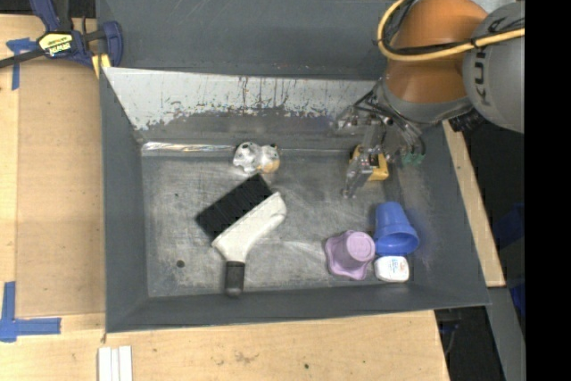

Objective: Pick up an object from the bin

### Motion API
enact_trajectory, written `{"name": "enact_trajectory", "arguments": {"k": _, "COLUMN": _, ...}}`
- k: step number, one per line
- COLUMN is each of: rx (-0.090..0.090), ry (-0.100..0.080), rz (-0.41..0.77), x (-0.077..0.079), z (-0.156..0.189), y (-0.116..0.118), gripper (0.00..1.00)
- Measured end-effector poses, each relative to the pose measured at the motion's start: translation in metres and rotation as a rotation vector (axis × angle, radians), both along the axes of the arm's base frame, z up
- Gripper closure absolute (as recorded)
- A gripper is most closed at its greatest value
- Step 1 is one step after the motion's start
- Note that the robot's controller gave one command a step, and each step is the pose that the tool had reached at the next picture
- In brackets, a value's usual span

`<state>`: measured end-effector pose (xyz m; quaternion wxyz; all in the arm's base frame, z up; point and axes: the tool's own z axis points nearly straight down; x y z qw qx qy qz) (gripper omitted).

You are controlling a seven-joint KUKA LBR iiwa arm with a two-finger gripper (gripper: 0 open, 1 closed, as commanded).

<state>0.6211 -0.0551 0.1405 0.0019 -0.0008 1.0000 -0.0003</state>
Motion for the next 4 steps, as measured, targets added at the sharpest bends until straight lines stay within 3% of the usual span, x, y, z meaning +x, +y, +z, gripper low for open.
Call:
{"name": "enact_trajectory", "arguments": {"k": 1, "rx": -0.001, "ry": -0.002, "rz": -0.001, "x": -0.017, "z": -0.020, "y": 0.044, "gripper": 0.00}}
{"name": "enact_trajectory", "arguments": {"k": 2, "rx": 0.002, "ry": -0.001, "rz": 0.103, "x": -0.006, "z": -0.044, "y": 0.078, "gripper": 0.00}}
{"name": "enact_trajectory", "arguments": {"k": 3, "rx": 0.000, "ry": 0.000, "rz": 0.119, "x": -0.025, "z": -0.049, "y": 0.101, "gripper": 0.00}}
{"name": "enact_trajectory", "arguments": {"k": 4, "rx": -0.002, "ry": -0.017, "rz": 0.319, "x": -0.051, "z": -0.062, "y": 0.165, "gripper": 1.00}}
